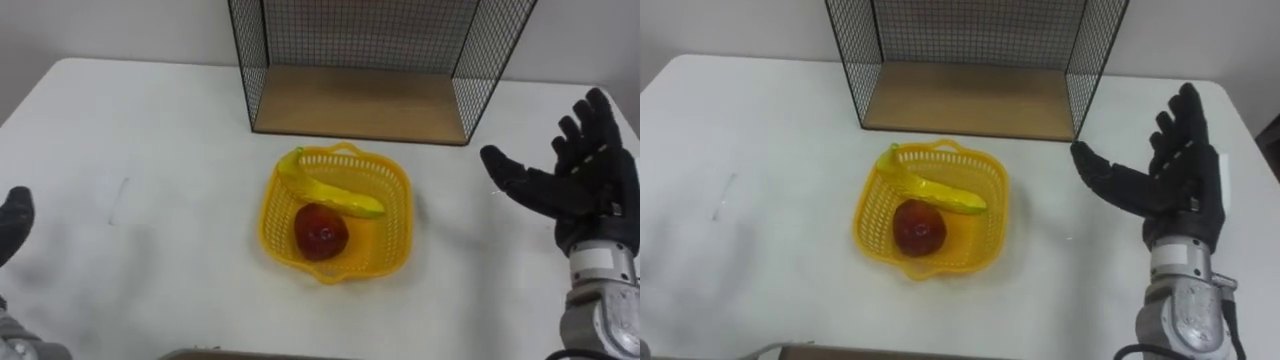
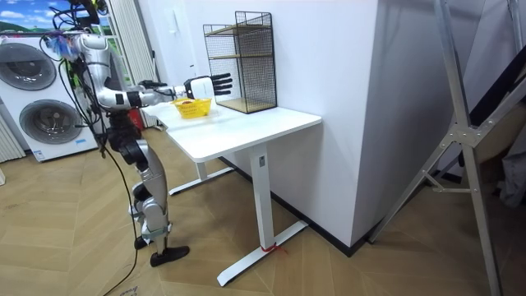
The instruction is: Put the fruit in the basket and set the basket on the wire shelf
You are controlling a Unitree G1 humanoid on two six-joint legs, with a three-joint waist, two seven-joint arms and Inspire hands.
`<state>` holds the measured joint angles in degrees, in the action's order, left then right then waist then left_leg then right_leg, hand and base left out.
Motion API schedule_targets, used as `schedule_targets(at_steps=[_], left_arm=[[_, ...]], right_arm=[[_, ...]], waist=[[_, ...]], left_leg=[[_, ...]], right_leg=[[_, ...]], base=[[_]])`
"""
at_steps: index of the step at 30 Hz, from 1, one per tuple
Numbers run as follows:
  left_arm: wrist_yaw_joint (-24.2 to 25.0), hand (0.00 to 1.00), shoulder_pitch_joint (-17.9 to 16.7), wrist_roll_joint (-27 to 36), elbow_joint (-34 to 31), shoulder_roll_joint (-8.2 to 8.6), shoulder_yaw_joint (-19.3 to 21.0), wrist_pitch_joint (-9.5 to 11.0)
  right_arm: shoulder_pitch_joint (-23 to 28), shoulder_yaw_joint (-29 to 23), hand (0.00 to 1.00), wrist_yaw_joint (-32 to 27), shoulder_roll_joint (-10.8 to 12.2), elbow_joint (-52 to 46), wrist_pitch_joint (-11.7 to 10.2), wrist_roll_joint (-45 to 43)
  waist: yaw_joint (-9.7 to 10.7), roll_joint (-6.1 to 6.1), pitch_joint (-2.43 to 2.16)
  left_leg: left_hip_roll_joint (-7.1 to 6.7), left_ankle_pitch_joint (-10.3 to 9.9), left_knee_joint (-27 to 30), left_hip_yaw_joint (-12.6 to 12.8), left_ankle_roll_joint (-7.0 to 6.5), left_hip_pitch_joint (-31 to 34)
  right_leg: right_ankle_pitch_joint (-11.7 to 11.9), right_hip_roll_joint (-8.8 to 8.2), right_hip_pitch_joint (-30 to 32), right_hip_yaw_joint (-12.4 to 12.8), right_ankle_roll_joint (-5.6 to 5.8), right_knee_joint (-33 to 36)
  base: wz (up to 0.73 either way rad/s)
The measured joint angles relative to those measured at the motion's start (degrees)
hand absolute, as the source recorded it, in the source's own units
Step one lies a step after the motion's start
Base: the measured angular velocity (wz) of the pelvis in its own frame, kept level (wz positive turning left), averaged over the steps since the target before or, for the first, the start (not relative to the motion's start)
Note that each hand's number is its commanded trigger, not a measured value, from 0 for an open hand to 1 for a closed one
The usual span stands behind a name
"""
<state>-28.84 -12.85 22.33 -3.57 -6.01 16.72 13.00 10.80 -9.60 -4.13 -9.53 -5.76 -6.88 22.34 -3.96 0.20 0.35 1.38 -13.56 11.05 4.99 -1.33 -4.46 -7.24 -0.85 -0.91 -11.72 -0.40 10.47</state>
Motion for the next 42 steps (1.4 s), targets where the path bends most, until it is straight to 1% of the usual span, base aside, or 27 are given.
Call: schedule_targets(at_steps=[1,2,4,5,7,10,12,14,16,17,18,19,24,27,31,35,37,39,42], left_arm=[[2.1,0.00,0.2,0.0,0.0,-0.02,-1.4,0.0],[3.0,0.00,0.2,0.0,0.2,-0.01,-2.3,0.0],[7.4,0.00,0.3,0.0,0.4,0.00,-5.9,-0.1],[8.5,0.00,0.3,0.0,0.4,0.03,-6.9,-0.1],[11.7,0.00,0.8,0.2,2.4,0.07,-10.6,-0.2],[14.1,0.00,1.1,0.2,5.3,0.13,-13.6,-0.5],[14.7,0.00,1.1,1.2,6.0,0.13,-14.8,-0.6],[15.8,0.00,1.1,2.4,7.2,0.15,-15.5,-0.6],[17.1,0.00,1.3,3.6,9.4,0.16,-16.7,-0.7],[17.8,0.00,1.3,4.0,9.9,0.20,-17.2,-1.2],[18.2,0.00,1.3,4.1,10.1,0.21,-17.3,-1.4],[18.5,0.00,1.3,4.3,10.3,0.20,-17.5,-1.7],[20.1,0.00,1.4,4.6,10.5,0.20,-17.5,-1.9],[20.7,0.00,1.4,4.5,10.8,0.18,-17.5,-1.8],[20.7,0.00,2.0,4.7,12.2,0.09,-17.7,-1.5],[20.7,0.00,2.3,6.5,13.0,0.04,-17.7,-1.4],[20.7,0.00,2.4,7.2,13.4,0.01,-17.7,-1.1],[20.8,0.00,2.4,7.4,13.4,0.04,-17.7,-0.8],[21.2,0.00,2.3,7.5,13.9,0.10,-17.7,-0.2]], right_arm=[[0.0,0.3,0.00,0.7,0.5,1.2,-0.1,0.2],[0.0,0.6,0.00,0.9,0.7,1.7,-0.1,0.2],[-0.1,2.4,0.00,1.9,0.8,4.0,-0.2,0.3],[-0.2,2.9,0.00,2.2,0.8,4.7,-0.2,0.2],[-0.2,4.9,0.00,3.6,1.2,7.3,-0.2,0.4],[-0.2,6.6,0.00,4.4,1.3,8.2,-0.2,0.4],[-0.3,7.1,0.00,4.4,1.3,8.2,-0.2,0.8],[-1.0,7.9,0.00,4.7,1.3,9.5,-0.9,1.7],[-1.8,8.7,0.00,5.4,1.3,12.5,-1.1,2.4],[-1.8,9.0,0.00,5.6,1.3,13.4,-1.1,2.4],[-1.8,9.1,0.00,5.7,1.3,13.8,-1.1,2.4],[-1.9,9.6,0.00,5.7,1.3,14.2,-1.1,2.4],[-1.9,10.8,0.00,6.5,1.3,14.6,-1.1,2.4],[-2.0,11.0,0.00,6.5,1.3,15.0,-1.1,2.5],[-2.0,12.8,0.00,6.8,1.3,15.0,-1.1,4.7],[-2.0,13.4,0.00,8.4,1.6,15.0,-1.1,6.9],[-2.0,13.4,0.00,9.1,1.6,15.0,-1.1,7.2],[-2.0,13.4,0.00,9.9,1.9,15.0,-1.1,9.6],[-1.9,13.5,0.00,10.6,2.6,15.0,-1.1,14.6]], waist=[[0.2,-0.15,-0.09],[0.3,-0.15,-0.10],[0.6,-0.06,-0.05],[0.7,-0.04,-0.04],[0.9,0.05,-0.01],[1.4,0.26,0.14],[2.1,0.23,0.16],[2.2,0.28,0.22],[2.3,0.09,0.35],[2.3,-0.06,0.41],[2.3,-0.16,0.36],[2.2,-0.41,0.19],[2.1,-0.75,0.07],[1.9,-0.75,0.07],[1.9,-0.73,0.09],[2.0,-0.50,0.21],[2.0,-0.46,0.24],[2.0,-0.43,0.23],[1.8,-0.36,0.18]], left_leg=[[0.02,0.0,0.1,0.0,0.00,-0.1],[0.02,0.0,0.2,0.0,0.00,-0.1],[0.04,0.0,0.3,0.2,-0.01,-0.2],[0.04,0.0,0.3,0.3,-0.02,-0.2],[0.05,0.0,0.3,0.6,-0.02,-0.4],[0.24,0.0,0.3,1.1,-0.03,-0.5],[0.35,0.0,0.2,1.1,-0.02,-0.5],[0.44,0.0,0.1,1.3,-0.01,-0.8],[0.43,0.0,-0.2,1.4,0.02,-0.8],[0.23,0.0,-0.1,1.4,0.02,-0.6],[0.06,0.0,0.0,1.4,0.01,-0.4],[0.05,0.0,0.2,1.4,0.01,0.0],[0.21,0.0,0.4,1.5,-0.03,0.2],[0.35,0.0,0.3,1.6,-0.04,-0.2],[0.40,0.0,0.3,1.8,-0.04,-0.4],[0.41,0.0,-0.3,1.9,-0.03,-0.8],[0.40,0.0,-0.3,1.8,-0.03,-0.9],[0.10,0.0,-0.4,1.8,-0.03,-1.0],[0.13,0.1,-0.3,1.9,-0.03,-1.2]], right_leg=[[0.0,-0.03,-0.1,0.0,0.00,0.1],[0.0,-0.07,-0.1,0.1,0.01,0.2],[0.0,-0.24,-0.1,0.4,0.07,0.1],[0.0,-0.26,-0.1,0.4,0.10,0.1],[0.0,-0.27,-0.2,0.6,0.12,0.2],[0.2,-0.17,0.0,0.6,-0.01,0.4],[0.2,-0.10,0.0,0.5,-0.08,0.5],[0.2,0.01,-0.1,0.5,-0.13,0.8],[0.2,0.00,0.0,0.5,-0.15,1.1],[0.2,-0.03,0.2,0.5,-0.15,1.1],[0.2,-0.05,0.3,0.5,-0.15,1.2],[0.2,-0.08,0.8,0.6,-0.17,1.2],[0.2,-0.12,1.1,0.6,-0.20,1.2],[0.2,-0.14,0.9,0.5,-0.19,1.2],[0.2,-0.13,0.5,0.5,-0.19,1.1],[0.3,-0.12,0.2,0.5,-0.19,1.1],[0.2,-0.09,-0.1,0.4,-0.18,0.9],[0.2,0.02,-0.2,0.7,-0.18,0.6],[0.3,0.13,-0.3,0.9,-0.18,0.4]], base=[[0.00],[0.00],[-0.06],[-0.07],[-0.06],[-0.05],[0.00],[-0.02],[0.00],[0.00],[0.00],[0.00],[0.00],[0.00],[0.00],[0.00],[0.00],[0.00],[0.00]])
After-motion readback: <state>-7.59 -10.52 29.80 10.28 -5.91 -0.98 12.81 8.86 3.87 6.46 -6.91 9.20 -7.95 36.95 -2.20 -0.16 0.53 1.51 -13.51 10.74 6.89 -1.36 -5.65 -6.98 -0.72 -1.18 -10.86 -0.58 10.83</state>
